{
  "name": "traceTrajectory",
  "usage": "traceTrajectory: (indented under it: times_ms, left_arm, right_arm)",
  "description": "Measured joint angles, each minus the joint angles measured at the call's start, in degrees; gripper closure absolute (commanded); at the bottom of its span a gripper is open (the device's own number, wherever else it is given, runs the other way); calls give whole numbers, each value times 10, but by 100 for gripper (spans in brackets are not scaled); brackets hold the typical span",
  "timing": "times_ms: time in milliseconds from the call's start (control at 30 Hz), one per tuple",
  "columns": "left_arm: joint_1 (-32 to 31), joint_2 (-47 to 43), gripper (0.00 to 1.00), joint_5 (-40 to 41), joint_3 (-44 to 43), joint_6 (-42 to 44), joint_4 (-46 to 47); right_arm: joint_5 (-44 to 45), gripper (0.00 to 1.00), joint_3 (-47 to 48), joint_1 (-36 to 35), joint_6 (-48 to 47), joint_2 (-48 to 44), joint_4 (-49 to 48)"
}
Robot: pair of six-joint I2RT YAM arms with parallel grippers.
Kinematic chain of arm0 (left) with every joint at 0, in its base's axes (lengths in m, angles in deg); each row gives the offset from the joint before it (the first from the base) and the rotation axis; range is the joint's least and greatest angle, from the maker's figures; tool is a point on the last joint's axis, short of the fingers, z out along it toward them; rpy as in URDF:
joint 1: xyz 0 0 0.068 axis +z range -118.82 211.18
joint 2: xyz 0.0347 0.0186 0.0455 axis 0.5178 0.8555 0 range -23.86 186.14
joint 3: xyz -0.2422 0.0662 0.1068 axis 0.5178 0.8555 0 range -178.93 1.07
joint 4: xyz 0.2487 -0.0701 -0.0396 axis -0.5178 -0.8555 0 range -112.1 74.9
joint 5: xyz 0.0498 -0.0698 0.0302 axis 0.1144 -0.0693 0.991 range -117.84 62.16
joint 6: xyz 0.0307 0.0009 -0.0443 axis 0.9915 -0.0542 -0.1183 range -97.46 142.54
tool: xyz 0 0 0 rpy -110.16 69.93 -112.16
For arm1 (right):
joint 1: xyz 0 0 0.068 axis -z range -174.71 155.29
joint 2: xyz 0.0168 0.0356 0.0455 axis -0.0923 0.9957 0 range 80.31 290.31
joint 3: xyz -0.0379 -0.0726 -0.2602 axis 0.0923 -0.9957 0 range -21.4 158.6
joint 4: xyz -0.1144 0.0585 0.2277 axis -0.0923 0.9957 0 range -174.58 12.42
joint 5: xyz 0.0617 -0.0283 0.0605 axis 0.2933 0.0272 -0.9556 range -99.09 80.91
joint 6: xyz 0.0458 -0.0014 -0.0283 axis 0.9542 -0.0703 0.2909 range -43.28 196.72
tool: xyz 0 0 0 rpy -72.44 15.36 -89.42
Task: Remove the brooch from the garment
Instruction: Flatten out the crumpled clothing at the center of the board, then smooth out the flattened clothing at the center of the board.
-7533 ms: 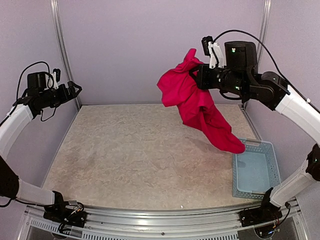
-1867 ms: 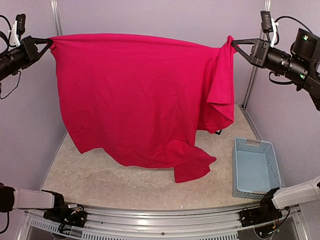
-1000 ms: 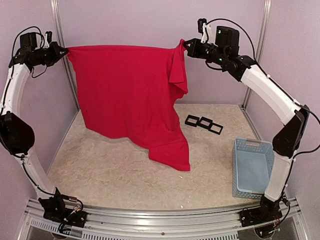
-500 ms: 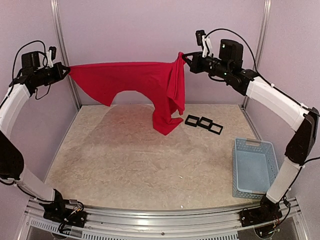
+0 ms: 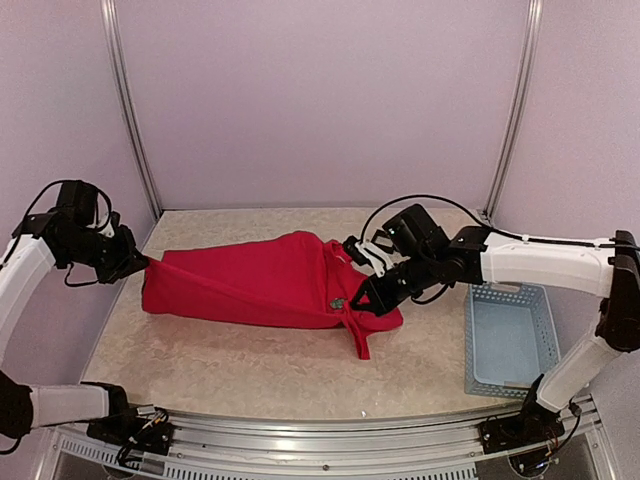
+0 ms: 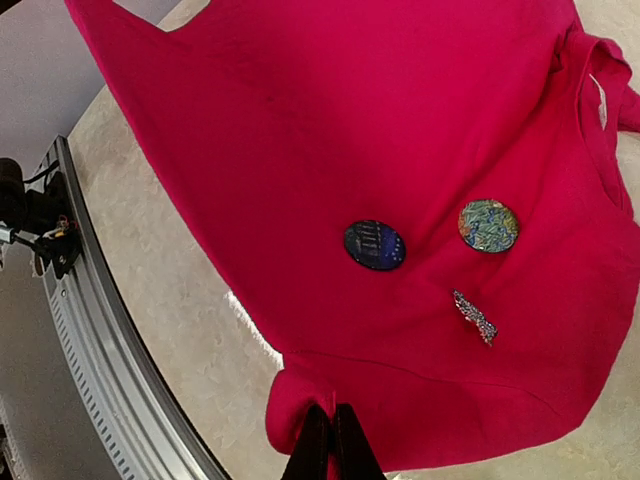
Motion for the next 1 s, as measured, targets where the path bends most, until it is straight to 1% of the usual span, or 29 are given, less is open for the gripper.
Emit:
traceTrajectory:
  times_ms: [67, 100, 133, 167, 200, 233, 333, 400, 467, 533, 600, 700, 833, 1000]
  left_arm:
    - [0, -4, 41, -8, 8, -22, -35]
    - [0, -6, 26, -10, 11, -32, -52]
    - [0, -8, 14, -13, 11, -40, -68]
    - [-1, -12, 5, -15, 10, -45, -81]
    - [-1, -16, 2, -15, 8, -48, -94]
    - [-2, -19, 1, -14, 3, -50, -104]
    - [6, -23, 1, -16, -22, -52, -112]
    - [28, -9, 1, -32, -34, -42, -96]
    - [47, 20, 1, -46, -43, -29, -77]
    - [58, 80, 1, -50, -59, -10, -47]
    - [67, 152, 1, -52, -73, 12, -13]
    - [92, 247, 1, -53, -85, 41, 34]
    - [128, 358, 1, -36, -136, 81, 63]
    - [140, 454, 2, -15, -219, 123, 87]
  right_arm:
    - [-10, 79, -12, -18, 10, -2, 14]
    - [-14, 69, -15, -25, 17, -2, 22]
    - [-17, 56, -18, -36, 18, -2, 35]
    - [-17, 45, -18, -41, 24, -2, 45]
    - [-14, 35, -17, -47, 29, -4, 51]
    - [-9, 28, -16, -51, 35, -7, 57]
    - [34, 15, 7, -47, 49, -21, 70]
    - [59, 11, 30, -31, 67, -27, 70]
    - [80, 11, 58, 1, 82, -25, 67]
    - [105, 12, 85, 34, 95, -12, 67]
    - [129, 15, 115, 64, 105, 20, 70]
    - [157, 17, 166, 93, 120, 91, 87]
    - [186, 18, 225, 114, 132, 194, 120]
    - [205, 19, 283, 122, 139, 277, 165]
